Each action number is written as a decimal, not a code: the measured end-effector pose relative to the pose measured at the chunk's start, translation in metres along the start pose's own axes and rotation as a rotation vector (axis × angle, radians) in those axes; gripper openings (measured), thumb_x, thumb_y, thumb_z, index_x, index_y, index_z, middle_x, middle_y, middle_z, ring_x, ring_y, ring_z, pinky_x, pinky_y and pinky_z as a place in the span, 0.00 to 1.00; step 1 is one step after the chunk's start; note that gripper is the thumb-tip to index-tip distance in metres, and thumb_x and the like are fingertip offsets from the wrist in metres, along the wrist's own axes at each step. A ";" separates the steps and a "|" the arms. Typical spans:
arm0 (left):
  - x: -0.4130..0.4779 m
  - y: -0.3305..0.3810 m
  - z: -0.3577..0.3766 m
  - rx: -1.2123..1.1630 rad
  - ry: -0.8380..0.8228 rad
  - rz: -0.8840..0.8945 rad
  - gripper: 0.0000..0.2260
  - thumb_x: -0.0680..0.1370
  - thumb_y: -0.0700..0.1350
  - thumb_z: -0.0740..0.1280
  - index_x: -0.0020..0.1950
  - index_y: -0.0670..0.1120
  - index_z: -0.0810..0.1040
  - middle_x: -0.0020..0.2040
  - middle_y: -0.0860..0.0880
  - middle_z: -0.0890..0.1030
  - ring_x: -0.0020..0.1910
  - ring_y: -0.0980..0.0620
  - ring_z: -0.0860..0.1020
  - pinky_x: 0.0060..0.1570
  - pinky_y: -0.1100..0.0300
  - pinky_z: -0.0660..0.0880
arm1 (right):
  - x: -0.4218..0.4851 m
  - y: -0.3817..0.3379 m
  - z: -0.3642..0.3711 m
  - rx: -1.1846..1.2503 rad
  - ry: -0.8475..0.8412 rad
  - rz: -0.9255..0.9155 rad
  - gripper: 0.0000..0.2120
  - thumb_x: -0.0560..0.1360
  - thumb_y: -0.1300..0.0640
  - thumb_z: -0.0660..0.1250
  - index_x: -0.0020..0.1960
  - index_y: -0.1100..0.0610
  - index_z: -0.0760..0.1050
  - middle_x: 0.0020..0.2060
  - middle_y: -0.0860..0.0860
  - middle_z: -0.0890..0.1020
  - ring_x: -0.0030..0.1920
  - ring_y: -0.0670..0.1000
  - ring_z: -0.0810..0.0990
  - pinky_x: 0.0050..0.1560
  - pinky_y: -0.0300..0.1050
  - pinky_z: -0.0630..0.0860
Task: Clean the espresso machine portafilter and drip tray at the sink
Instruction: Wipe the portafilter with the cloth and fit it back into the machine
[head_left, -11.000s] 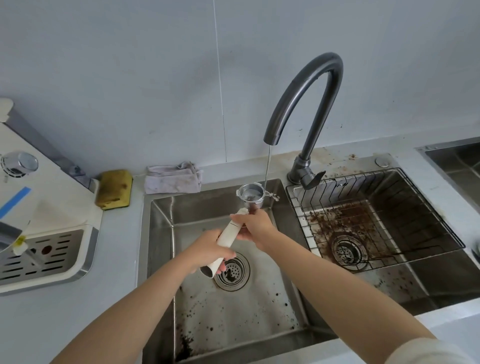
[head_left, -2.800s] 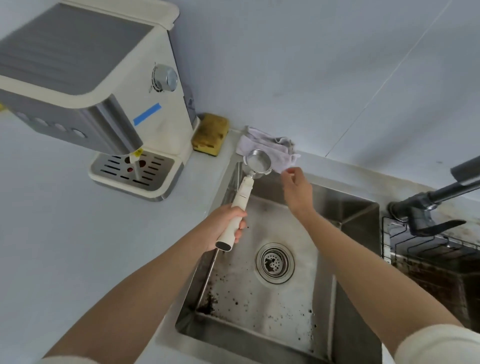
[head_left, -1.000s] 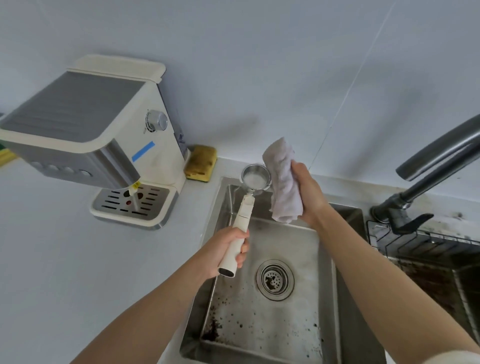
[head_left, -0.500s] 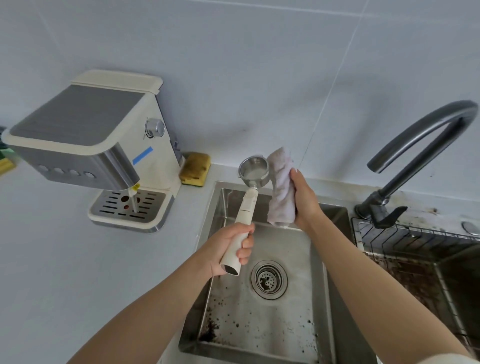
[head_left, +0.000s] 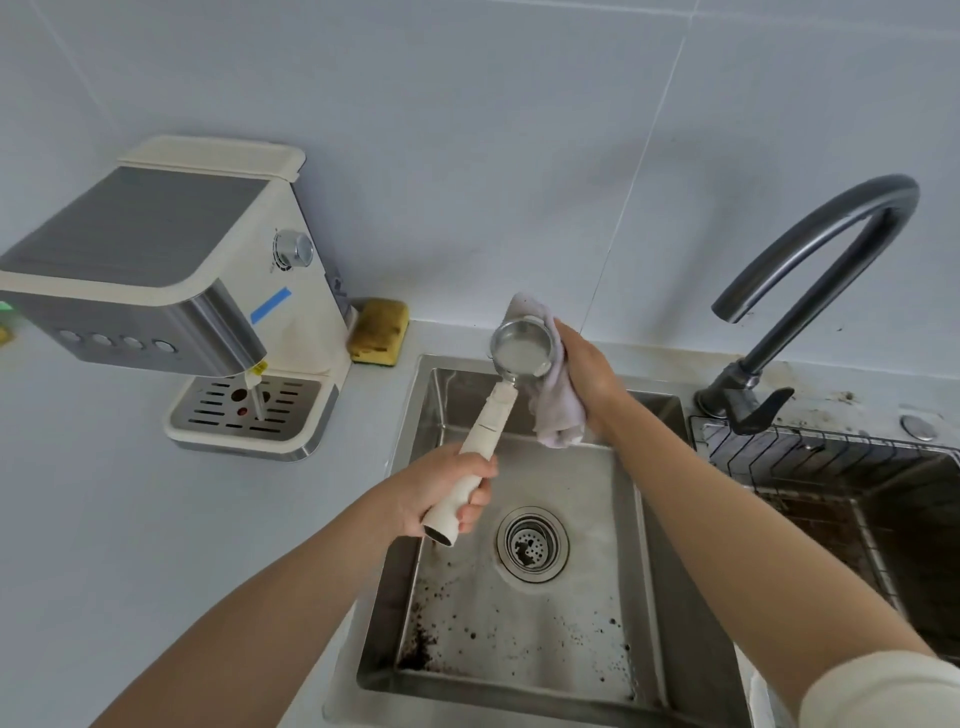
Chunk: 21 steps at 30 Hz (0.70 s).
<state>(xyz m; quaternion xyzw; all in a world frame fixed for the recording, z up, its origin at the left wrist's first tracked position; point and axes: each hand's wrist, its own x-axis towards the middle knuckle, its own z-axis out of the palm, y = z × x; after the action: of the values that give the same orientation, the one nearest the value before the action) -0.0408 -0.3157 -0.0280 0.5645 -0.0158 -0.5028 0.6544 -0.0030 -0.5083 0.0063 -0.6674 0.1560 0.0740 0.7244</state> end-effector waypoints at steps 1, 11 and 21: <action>-0.001 0.001 -0.005 0.095 0.014 -0.004 0.08 0.69 0.42 0.65 0.43 0.45 0.67 0.26 0.50 0.73 0.19 0.55 0.68 0.22 0.65 0.68 | -0.001 -0.001 -0.007 -0.019 -0.027 0.044 0.18 0.77 0.44 0.57 0.40 0.55 0.78 0.29 0.52 0.80 0.30 0.51 0.78 0.36 0.46 0.75; 0.009 0.017 -0.029 0.773 0.157 0.018 0.10 0.74 0.41 0.65 0.45 0.55 0.68 0.31 0.48 0.74 0.21 0.56 0.71 0.26 0.62 0.73 | 0.009 -0.018 -0.039 -0.309 -0.230 0.059 0.17 0.77 0.49 0.57 0.34 0.53 0.76 0.29 0.47 0.81 0.30 0.43 0.78 0.38 0.38 0.73; 0.015 0.014 -0.031 0.911 0.141 -0.099 0.14 0.73 0.42 0.67 0.56 0.47 0.68 0.36 0.46 0.75 0.26 0.53 0.73 0.27 0.63 0.73 | 0.003 -0.017 -0.010 -0.738 -0.398 0.094 0.06 0.70 0.52 0.68 0.39 0.54 0.75 0.40 0.49 0.78 0.40 0.47 0.76 0.39 0.38 0.71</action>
<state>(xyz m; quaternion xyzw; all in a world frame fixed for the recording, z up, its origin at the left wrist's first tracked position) -0.0065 -0.3055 -0.0363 0.8273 -0.1637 -0.4358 0.3144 0.0035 -0.5202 0.0205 -0.8468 0.0063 0.2853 0.4488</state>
